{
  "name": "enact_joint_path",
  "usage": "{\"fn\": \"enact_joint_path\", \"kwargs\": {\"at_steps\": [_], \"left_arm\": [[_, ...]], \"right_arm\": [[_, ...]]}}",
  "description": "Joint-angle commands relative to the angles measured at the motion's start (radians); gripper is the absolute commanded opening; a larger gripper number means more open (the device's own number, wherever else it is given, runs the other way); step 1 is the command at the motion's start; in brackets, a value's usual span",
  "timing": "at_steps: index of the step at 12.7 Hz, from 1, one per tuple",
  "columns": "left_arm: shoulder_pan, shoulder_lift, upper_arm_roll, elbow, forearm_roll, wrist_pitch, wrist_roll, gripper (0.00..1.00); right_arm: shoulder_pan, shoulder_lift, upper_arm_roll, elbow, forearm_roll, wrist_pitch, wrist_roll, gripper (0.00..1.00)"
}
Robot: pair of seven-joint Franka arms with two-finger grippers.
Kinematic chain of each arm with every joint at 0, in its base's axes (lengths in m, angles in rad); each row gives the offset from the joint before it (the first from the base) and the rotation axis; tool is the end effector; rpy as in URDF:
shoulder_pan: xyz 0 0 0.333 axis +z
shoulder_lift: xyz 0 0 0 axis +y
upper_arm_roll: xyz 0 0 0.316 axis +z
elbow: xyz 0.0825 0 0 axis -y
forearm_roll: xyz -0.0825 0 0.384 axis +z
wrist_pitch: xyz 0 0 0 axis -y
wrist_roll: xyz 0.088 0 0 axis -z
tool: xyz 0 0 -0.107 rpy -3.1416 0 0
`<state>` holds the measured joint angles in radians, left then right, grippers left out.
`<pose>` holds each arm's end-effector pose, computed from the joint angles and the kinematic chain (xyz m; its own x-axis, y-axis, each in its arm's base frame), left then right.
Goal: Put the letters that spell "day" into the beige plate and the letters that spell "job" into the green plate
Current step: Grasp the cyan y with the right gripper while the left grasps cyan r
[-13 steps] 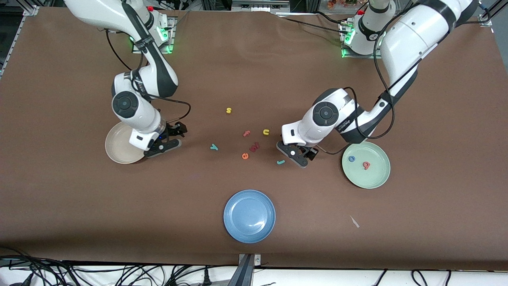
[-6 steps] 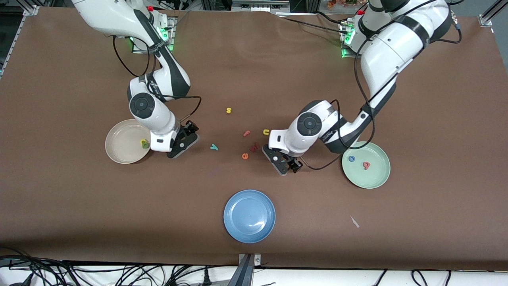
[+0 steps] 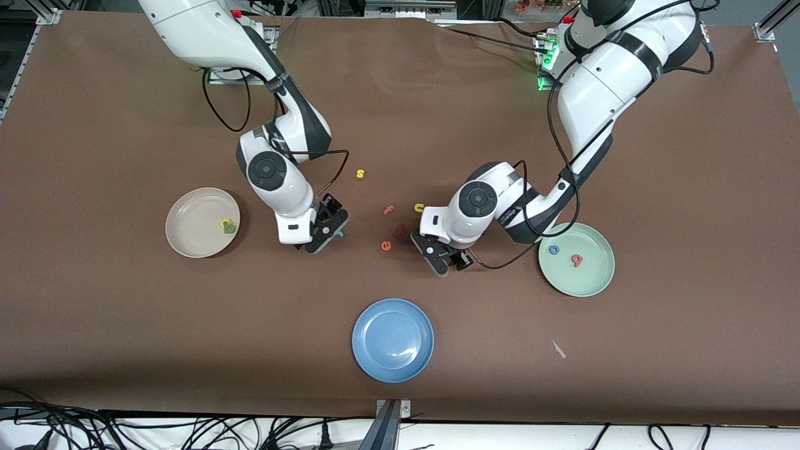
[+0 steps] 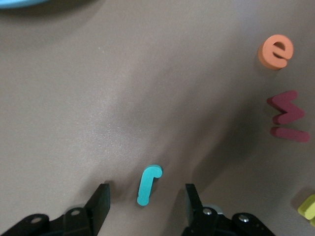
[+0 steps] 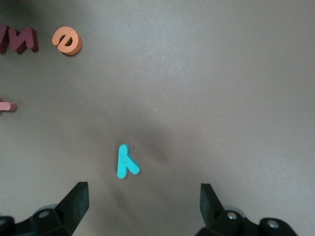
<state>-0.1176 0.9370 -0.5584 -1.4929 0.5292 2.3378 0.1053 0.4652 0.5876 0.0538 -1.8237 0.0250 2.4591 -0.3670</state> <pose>0.6042 -0.3831 0.1732 0.5902 -0.8031 0.0819 -0.8070 -0.5895 0.0352 0.5696 0.3225 0.2170 0.6539 0.7541 0.0612 0.7563 -0.6537 -0.0263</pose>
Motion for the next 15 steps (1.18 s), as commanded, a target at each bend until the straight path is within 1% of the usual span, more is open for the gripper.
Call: {"fn": "enact_joint_path", "kwargs": {"at_steps": [1, 2, 3, 4, 5, 7, 8, 9, 10, 11, 12, 13, 14, 15], "left_arm": [[-0.010, 0.019, 0.008, 0.028, -0.009, -0.003, 0.030, 0.45], [-0.010, 0.017, 0.008, 0.029, -0.008, -0.003, 0.030, 0.27], [-0.008, 0.014, 0.008, 0.029, -0.008, -0.005, 0.028, 0.14], [-0.008, 0.011, 0.008, 0.029, -0.006, -0.005, 0.028, 0.05], [-0.005, 0.005, 0.008, 0.028, -0.006, -0.006, 0.025, 0.01], [-0.001, -0.013, 0.006, 0.026, -0.006, -0.017, 0.019, 0.00], [0.012, -0.030, 0.002, 0.020, -0.008, -0.023, 0.020, 0.00], [0.021, -0.055, 0.002, 0.016, -0.018, -0.053, 0.020, 0.00], [0.030, -0.064, -0.003, 0.017, -0.023, -0.105, 0.017, 0.00], [0.048, -0.085, -0.003, 0.017, -0.023, -0.148, 0.017, 0.00], [0.071, -0.104, -0.006, 0.017, -0.025, -0.197, 0.022, 0.00], [0.096, -0.122, -0.009, 0.017, -0.025, -0.253, 0.023, 0.00], [0.123, -0.141, -0.023, 0.017, -0.025, -0.308, 0.025, 0.00], [0.166, -0.155, -0.037, 0.017, -0.025, -0.351, 0.027, 0.00]], "right_arm": [[0.009, 0.055, -0.002, 0.056, -0.034, -0.002, -0.010, 1.00], [0.013, 0.070, -0.002, 0.070, -0.040, -0.002, -0.010, 1.00], [0.015, 0.086, -0.002, 0.084, -0.045, -0.002, -0.010, 1.00], [0.018, 0.095, -0.002, 0.087, -0.045, -0.002, -0.010, 1.00], [0.026, 0.098, -0.002, 0.090, -0.045, -0.002, -0.010, 1.00], [0.027, 0.101, -0.002, 0.089, -0.045, -0.003, -0.010, 0.99], [0.029, 0.104, -0.002, 0.089, -0.045, -0.003, -0.010, 0.94], [0.029, 0.106, -0.002, 0.087, -0.045, -0.006, -0.010, 0.91], [0.029, 0.106, -0.002, 0.086, -0.045, -0.008, -0.010, 0.83], [0.030, 0.109, -0.002, 0.084, -0.045, -0.008, -0.010, 0.80], [0.033, 0.113, -0.002, 0.086, -0.045, -0.008, -0.010, 0.72], [0.036, 0.115, -0.002, 0.086, -0.045, -0.008, -0.009, 0.69], [0.038, 0.115, -0.002, 0.084, -0.045, -0.009, -0.009, 0.61], [0.042, 0.115, -0.002, 0.084, -0.043, -0.011, 0.003, 0.61]]}}
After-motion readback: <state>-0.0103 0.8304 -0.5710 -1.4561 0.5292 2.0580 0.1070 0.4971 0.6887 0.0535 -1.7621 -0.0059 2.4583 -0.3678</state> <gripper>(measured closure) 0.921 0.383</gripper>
